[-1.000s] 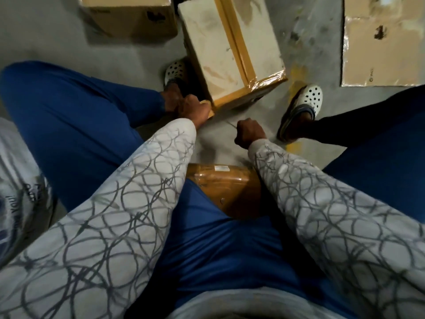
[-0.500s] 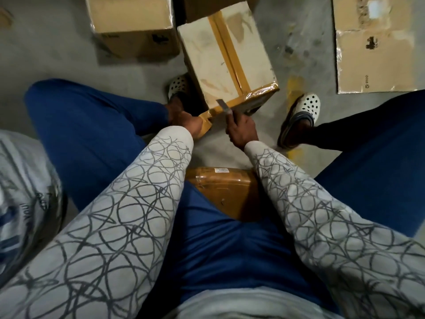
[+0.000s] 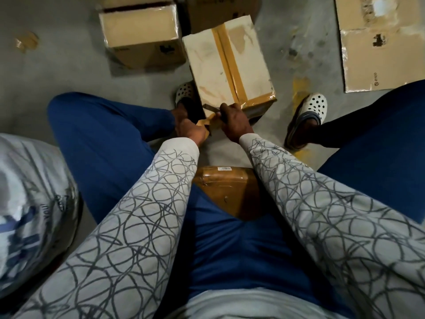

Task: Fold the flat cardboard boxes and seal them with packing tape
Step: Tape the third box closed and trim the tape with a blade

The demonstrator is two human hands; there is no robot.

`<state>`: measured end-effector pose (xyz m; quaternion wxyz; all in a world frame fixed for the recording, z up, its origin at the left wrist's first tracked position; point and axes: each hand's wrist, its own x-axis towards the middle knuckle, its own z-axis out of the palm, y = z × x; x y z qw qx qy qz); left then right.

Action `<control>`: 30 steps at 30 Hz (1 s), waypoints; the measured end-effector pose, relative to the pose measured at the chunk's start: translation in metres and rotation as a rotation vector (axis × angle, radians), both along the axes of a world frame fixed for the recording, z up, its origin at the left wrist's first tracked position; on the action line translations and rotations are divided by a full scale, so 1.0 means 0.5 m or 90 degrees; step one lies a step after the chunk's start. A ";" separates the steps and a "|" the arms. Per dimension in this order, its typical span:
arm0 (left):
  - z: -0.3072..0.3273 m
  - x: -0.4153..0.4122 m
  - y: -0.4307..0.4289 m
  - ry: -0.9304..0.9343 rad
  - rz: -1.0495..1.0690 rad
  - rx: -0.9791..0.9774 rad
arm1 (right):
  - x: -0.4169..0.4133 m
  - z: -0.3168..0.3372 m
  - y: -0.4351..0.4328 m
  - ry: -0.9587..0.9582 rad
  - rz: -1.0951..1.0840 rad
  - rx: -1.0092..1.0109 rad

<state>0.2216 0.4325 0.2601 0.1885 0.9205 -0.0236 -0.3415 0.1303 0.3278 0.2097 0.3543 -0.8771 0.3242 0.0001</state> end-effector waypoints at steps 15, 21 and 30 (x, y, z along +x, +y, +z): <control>0.028 0.065 0.043 0.040 0.029 -0.096 | 0.012 0.022 0.000 -0.211 -0.379 0.518; 0.066 0.019 0.016 0.106 -0.047 -0.243 | -0.008 0.075 -0.024 -0.225 -0.311 0.628; 0.070 -0.020 -0.002 0.100 -0.242 -0.198 | -0.101 0.100 -0.048 -0.185 -0.279 0.435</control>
